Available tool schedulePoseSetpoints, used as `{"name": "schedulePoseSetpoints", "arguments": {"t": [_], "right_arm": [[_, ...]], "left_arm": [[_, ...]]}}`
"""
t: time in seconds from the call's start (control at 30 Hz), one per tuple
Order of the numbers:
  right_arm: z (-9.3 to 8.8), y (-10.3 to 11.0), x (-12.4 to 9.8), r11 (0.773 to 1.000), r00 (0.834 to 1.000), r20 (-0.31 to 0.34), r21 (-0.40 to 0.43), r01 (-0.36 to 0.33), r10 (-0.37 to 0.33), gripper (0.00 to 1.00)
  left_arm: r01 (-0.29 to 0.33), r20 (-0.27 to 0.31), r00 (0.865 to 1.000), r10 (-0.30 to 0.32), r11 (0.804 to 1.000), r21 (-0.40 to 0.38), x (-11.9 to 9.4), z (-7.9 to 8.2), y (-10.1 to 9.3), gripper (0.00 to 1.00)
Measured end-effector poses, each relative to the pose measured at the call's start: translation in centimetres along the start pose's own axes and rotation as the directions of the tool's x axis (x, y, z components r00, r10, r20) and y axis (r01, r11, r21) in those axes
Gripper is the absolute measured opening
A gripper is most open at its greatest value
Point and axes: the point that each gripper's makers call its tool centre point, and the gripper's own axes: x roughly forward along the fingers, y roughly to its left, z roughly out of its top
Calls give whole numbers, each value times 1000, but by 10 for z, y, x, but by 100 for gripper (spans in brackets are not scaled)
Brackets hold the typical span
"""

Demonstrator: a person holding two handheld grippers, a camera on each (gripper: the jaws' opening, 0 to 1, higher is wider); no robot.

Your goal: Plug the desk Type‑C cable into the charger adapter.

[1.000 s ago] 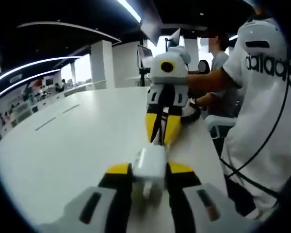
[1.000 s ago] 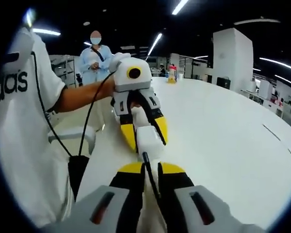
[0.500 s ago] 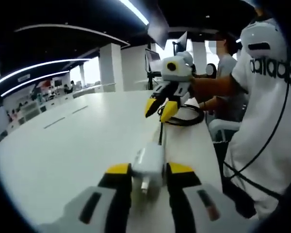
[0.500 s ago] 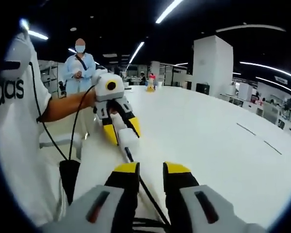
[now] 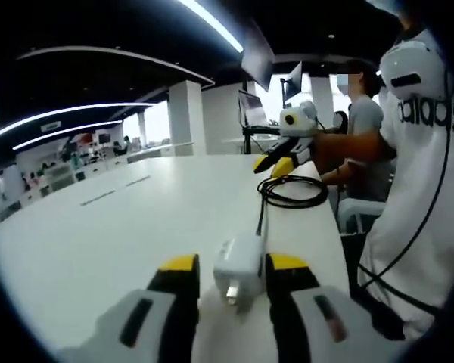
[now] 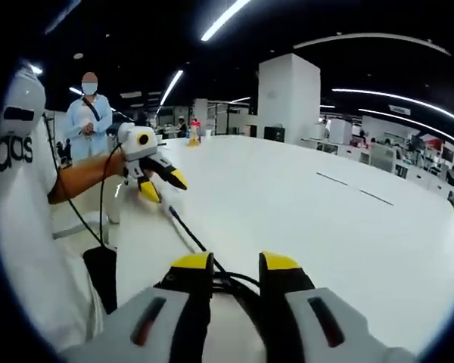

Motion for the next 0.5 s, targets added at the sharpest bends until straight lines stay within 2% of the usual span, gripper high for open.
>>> {"name": "schedulePoseSetpoints", "arguments": {"t": [0.07,0.23,0.3,0.5], "right_arm": [[-8,-7,-11,999,999,-28,-4,42,-42,23],[-24,-15,-32,995,993,-66,18,98,-97,23],[-36,-20,-42,991,986,-103,27,131,-128,23],[-53,-29,-63,980,976,-131,72,186,-176,23]], "left_arm": [[0,-7,1000,0,1000,2,0,-2,0,33],[-1,-10,1000,1,1000,11,1,-2,-1,34],[4,-9,1000,-4,1000,9,2,-3,-2,33],[9,-11,1000,-9,1000,5,4,-5,-3,32]]}}
